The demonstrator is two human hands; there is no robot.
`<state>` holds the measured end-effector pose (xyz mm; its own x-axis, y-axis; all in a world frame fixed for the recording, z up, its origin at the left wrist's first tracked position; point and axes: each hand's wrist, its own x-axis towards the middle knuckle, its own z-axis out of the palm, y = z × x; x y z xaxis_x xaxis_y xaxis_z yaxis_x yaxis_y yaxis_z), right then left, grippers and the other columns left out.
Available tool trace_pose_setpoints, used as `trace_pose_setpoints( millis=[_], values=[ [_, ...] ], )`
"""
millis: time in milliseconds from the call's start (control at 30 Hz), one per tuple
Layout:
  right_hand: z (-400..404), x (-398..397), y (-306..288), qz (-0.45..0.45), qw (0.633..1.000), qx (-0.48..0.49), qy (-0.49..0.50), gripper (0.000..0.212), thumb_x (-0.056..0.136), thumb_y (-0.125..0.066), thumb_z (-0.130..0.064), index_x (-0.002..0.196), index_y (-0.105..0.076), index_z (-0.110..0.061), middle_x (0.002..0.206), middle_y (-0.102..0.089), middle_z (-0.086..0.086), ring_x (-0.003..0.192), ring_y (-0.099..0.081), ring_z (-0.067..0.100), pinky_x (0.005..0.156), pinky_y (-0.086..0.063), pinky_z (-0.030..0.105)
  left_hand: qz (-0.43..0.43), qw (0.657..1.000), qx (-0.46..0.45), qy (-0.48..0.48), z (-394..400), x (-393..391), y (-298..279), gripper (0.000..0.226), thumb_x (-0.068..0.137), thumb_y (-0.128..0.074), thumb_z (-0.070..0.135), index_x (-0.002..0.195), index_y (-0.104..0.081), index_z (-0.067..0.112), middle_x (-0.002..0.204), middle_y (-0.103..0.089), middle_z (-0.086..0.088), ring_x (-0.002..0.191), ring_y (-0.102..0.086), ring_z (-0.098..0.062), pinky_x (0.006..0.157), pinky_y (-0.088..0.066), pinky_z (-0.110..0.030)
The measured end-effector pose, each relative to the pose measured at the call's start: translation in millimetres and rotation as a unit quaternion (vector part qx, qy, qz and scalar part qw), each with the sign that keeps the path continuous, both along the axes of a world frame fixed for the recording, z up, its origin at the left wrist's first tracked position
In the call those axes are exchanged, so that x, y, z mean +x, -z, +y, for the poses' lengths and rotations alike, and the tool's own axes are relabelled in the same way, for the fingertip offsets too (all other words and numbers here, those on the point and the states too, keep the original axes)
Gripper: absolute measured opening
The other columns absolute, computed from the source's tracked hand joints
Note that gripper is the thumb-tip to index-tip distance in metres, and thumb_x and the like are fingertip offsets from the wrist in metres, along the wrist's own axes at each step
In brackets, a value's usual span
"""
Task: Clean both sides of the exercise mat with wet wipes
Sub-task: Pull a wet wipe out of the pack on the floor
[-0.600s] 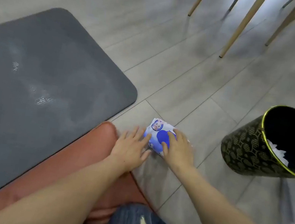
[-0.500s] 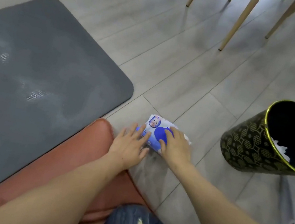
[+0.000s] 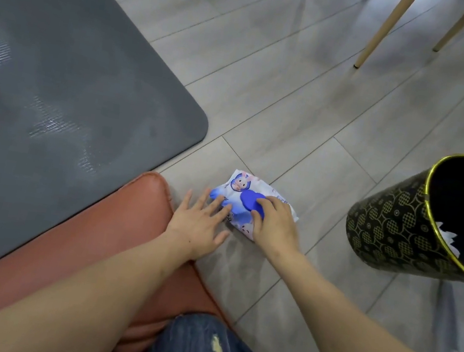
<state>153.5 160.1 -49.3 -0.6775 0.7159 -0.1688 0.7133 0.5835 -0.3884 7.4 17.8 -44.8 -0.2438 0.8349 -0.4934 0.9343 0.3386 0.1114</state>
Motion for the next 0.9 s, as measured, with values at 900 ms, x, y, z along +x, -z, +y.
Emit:
trace_pose_setpoints(
  millis=[900],
  values=[
    [57,-12,1,0.019,1.000,-0.020,0.000,0.047,0.090,-0.055,-0.001,0.137,-0.057,-0.008,0.127,-0.057,0.009,0.115,-0.055,0.026,0.098,-0.047,0.036,-0.023,0.999,0.025,0.031,7,9,11,0.067,0.107,-0.032,0.049,0.165,-0.001,0.039,0.174,0.012,0.004,0.160,0.004,-0.028,0.125,-0.002,-0.062]
  ],
)
